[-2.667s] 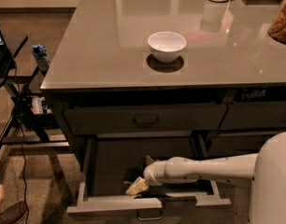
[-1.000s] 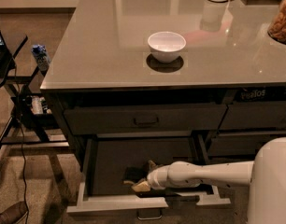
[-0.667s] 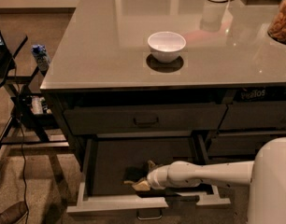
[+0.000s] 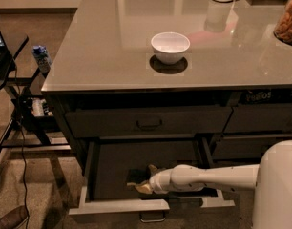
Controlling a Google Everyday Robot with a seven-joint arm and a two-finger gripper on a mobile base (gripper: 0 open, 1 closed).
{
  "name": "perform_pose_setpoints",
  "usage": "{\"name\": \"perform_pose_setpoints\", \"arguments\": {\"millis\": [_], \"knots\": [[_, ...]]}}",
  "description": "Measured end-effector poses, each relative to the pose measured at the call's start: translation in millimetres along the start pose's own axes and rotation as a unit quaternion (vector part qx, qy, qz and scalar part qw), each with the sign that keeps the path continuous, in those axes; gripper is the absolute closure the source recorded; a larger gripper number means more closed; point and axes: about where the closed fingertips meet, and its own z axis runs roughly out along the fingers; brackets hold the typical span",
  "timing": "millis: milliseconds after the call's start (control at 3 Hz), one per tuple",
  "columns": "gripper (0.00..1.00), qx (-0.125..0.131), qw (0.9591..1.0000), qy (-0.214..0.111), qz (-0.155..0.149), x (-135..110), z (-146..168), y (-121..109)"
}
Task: Pick sponge from middle drawer and place on counter
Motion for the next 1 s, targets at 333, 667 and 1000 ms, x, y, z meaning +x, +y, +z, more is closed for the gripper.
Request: {"name": "perform_pose_setpoints", "arguments": {"millis": [333, 667, 1000], "knots": [[1.0, 0.0, 1.0, 0.0, 0.0, -0.2, -0.2, 0.0], [1.0, 0.0, 1.0, 0.0, 0.0, -4.4, -4.7, 0.6], [1.0, 0.006, 1.0, -0.005, -0.003, -12.3, -8.8, 3.1]]}}
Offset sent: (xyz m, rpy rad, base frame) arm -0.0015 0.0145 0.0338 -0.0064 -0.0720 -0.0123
